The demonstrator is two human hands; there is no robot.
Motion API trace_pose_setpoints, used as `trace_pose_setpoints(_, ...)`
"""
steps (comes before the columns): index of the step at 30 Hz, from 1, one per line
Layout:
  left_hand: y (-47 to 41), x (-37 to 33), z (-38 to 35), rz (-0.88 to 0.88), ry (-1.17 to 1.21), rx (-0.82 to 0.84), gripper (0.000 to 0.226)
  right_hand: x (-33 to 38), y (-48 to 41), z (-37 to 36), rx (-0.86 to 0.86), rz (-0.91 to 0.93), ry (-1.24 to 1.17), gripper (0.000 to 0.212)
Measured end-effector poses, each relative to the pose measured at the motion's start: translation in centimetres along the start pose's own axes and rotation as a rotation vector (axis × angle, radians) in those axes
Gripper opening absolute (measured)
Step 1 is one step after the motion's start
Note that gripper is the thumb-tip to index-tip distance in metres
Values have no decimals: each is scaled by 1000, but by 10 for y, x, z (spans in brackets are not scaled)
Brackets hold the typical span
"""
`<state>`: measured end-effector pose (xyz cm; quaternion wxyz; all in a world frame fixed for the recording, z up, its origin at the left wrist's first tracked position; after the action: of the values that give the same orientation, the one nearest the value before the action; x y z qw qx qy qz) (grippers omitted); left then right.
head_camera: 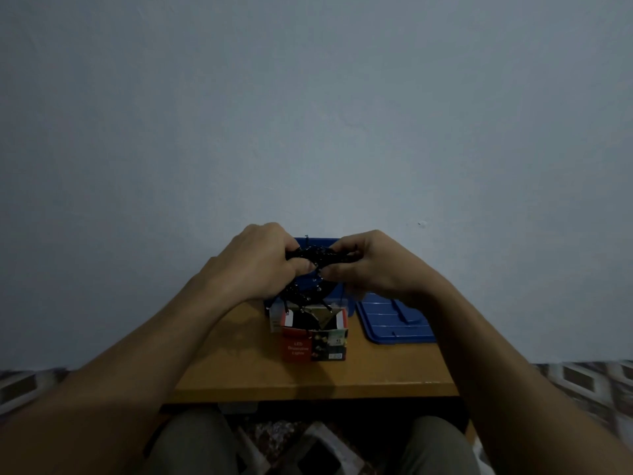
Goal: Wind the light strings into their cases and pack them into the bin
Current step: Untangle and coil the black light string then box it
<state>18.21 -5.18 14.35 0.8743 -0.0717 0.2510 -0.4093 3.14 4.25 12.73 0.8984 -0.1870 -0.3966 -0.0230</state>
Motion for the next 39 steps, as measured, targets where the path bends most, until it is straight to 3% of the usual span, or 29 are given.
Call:
trace_pose_setpoints(12,-24,17,-18,76,138,51,24,-21,-22,-6,-20,-32,-142,18)
trace_pose_setpoints(27,-51,37,-60,132,224,76,25,-58,-49,-7,-73,-61,-24,18)
trace_pose_setpoints(33,-57,54,-97,117,363,132,27,-82,-45,-15,-59,-86,2,16)
trace_pose_setpoints(39,-57,63,-128,130,358,127,24,-110,-46,-26,14,-125,77,13)
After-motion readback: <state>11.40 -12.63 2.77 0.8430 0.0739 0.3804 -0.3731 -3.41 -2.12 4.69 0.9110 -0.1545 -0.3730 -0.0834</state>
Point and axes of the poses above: each hand's wrist, its own y-axis away from the middle knuckle, its own z-axis out of the back of the hand, x = y × z, the point moved 4 cm from there along -y, towards the middle knuckle, and after that the axes turned 5 degrees about z, right-handed, at the moved point
